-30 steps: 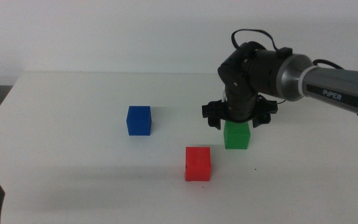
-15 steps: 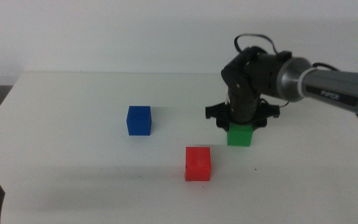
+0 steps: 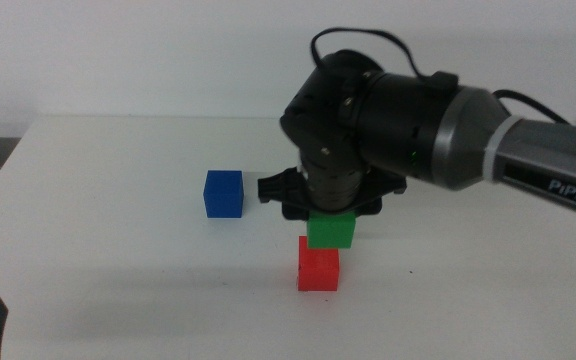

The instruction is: Stack red cubes first, then green, then blue cubes in a specific spot.

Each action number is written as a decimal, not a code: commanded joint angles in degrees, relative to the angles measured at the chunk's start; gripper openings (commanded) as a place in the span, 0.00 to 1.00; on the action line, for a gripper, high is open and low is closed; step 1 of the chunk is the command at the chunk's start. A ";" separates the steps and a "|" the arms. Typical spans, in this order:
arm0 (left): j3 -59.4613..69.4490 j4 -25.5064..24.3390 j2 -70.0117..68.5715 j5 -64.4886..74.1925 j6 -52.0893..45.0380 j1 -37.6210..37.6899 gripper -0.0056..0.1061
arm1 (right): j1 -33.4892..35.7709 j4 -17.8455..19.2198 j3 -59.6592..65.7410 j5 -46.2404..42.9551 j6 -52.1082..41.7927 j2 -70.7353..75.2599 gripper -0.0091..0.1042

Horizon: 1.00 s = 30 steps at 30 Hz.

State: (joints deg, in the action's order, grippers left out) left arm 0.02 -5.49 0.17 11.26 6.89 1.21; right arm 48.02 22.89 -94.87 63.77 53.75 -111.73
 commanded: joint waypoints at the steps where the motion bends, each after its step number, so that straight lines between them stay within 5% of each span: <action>1: -0.02 -0.09 -0.17 -0.77 0.01 -0.01 0.89 | 0.90 1.22 -0.04 0.97 1.43 0.02 0.18; 30: -0.02 -0.09 -0.17 -0.77 0.01 -0.01 0.89 | 1.18 2.54 -0.02 -2.07 4.42 -6.04 0.18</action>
State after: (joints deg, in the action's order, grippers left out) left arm 0.02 -5.49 0.17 11.26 6.89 1.21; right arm 49.54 24.67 -94.87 61.43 58.02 -117.64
